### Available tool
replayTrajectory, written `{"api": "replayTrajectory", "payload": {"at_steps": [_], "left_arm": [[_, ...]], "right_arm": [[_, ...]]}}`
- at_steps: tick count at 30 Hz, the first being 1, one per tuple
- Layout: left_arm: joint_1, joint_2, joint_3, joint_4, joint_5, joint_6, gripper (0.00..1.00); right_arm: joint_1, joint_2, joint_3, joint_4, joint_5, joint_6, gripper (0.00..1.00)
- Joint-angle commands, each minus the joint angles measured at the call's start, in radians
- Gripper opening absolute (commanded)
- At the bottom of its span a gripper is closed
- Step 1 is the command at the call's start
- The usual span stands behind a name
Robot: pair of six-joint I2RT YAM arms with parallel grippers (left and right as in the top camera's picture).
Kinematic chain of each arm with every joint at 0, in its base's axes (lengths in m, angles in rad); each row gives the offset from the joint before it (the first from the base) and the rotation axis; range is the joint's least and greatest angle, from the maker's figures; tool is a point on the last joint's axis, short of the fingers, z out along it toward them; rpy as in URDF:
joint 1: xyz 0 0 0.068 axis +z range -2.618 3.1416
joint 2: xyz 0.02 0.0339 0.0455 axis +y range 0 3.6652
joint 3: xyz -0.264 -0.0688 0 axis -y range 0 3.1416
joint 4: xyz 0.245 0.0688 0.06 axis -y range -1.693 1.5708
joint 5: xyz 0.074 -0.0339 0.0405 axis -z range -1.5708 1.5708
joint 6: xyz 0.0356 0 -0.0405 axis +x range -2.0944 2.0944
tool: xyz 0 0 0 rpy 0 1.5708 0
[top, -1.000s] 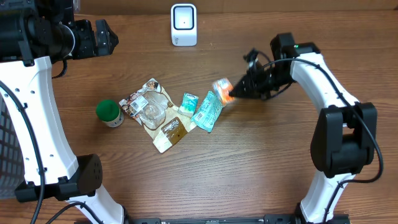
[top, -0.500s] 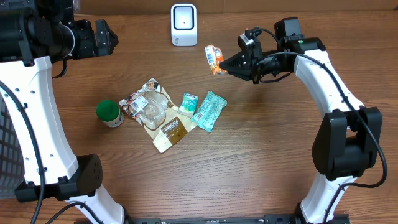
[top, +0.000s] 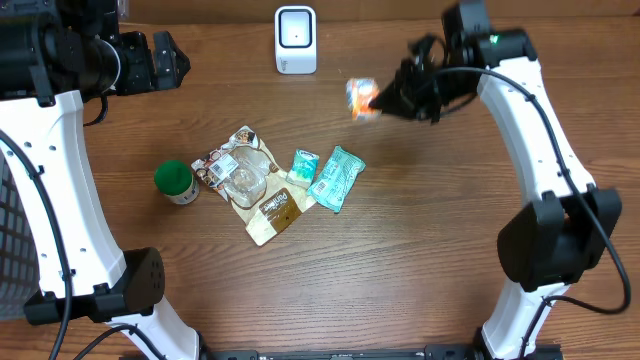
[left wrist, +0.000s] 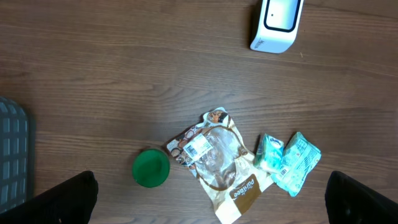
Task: Scan the item barcode
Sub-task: 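Lift the orange pack and hold it over the white scanner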
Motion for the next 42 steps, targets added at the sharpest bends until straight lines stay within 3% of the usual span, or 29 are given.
{"api": "replayTrajectory", "payload": {"at_steps": [1,5,10,16,22,27,42], "left_arm": [[0.003,0.002,0.009,0.001,-0.002,0.022,1.0],[0.003,0.002,0.009,0.001,-0.002,0.022,1.0],[0.003,0.002,0.009,0.001,-0.002,0.022,1.0],[0.003,0.002,0.009,0.001,-0.002,0.022,1.0],[0.003,0.002,0.009,0.001,-0.002,0.022,1.0],[0.003,0.002,0.009,0.001,-0.002,0.022,0.99],[0.003,0.003,0.009,0.001,-0.002,0.022,1.0]], "right_arm": [[0.08,-0.005,0.194,0.007,0.492,0.004,0.04],[0.179,0.015,0.241,0.165,0.832,-0.033,0.04],[0.304,0.106,0.241,0.51,1.175,-0.296,0.04],[0.374,0.31,0.241,0.957,1.279,-0.761,0.04],[0.377,0.492,0.241,1.236,1.259,-1.077,0.04],[0.377,0.589,0.241,1.324,1.199,-1.253,0.04],[0.377,0.609,0.241,1.294,1.156,-1.258,0.04]]}}
